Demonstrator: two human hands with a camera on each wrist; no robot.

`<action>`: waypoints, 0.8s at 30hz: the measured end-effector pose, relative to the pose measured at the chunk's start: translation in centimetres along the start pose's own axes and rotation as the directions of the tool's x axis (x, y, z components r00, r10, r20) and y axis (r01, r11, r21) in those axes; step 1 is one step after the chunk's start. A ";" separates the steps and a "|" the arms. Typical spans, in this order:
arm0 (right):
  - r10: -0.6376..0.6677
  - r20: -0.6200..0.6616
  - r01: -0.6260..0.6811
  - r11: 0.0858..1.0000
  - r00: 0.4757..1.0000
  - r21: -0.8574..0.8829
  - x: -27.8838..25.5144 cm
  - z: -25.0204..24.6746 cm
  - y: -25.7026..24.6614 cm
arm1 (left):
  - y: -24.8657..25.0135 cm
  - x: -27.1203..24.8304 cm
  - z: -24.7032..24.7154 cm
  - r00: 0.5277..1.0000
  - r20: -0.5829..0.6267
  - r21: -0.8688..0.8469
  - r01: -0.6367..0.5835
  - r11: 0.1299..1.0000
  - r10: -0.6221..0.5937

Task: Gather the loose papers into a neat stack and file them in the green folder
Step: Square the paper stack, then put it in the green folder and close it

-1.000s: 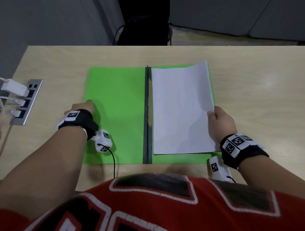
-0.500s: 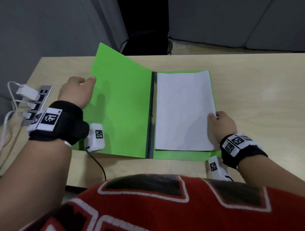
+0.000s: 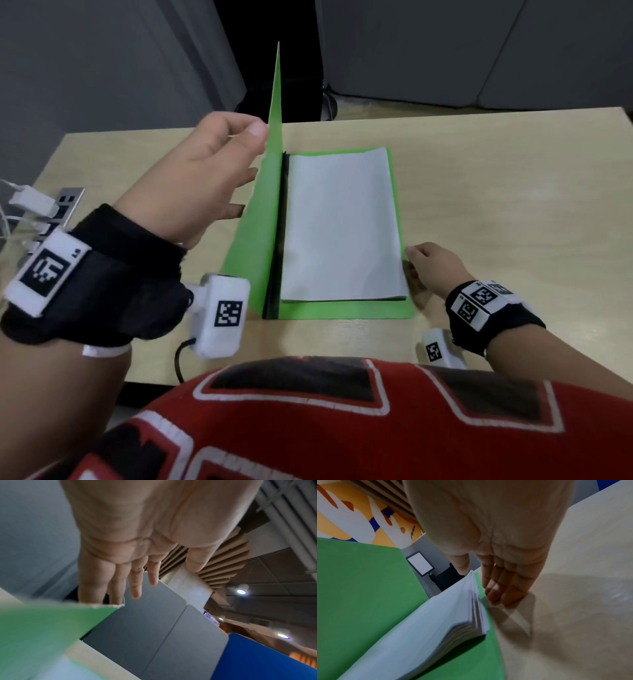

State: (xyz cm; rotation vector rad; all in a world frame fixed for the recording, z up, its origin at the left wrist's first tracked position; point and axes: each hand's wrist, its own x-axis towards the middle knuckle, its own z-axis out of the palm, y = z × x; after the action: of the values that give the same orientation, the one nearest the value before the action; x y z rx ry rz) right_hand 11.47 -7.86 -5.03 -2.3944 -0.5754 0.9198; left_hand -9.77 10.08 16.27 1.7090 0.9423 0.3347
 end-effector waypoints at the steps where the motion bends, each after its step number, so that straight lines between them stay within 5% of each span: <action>1: -0.009 0.016 0.009 1.000 1.000 0.002 -0.1 -0.3 0.4 | 0.4 -0.4 1.1 1.000 0.022 -0.007 -0.010 1.000 0.010; 8: -0.046 0.116 0.043 0.999 0.992 0.028 -0.8 -2.9 3.2 | 1.6 -1.1 8.4 0.989 0.139 0.080 -0.054 0.995 0.042; 15: -0.060 0.152 0.046 0.995 0.987 0.094 -0.6 -5.3 6.1 | -2.8 1.7 12.2 0.991 0.113 0.332 0.032 0.943 -0.074; 20: -0.094 0.169 0.076 0.991 0.981 0.110 -0.6 -5.7 6.4 | -8.8 4.5 12.5 0.972 -0.028 0.560 0.210 0.802 -0.235; 24: -0.119 0.196 0.101 0.990 0.973 0.100 -0.8 -5.4 5.8 | -13.3 5.4 10.9 0.880 -0.248 0.568 0.470 0.675 -0.405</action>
State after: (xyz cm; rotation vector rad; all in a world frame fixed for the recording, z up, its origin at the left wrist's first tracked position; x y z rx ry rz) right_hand 15.86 -14.49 -4.60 -2.1811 -0.7198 1.1223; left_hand -4.88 7.73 -0.93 1.9695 1.6341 -0.2537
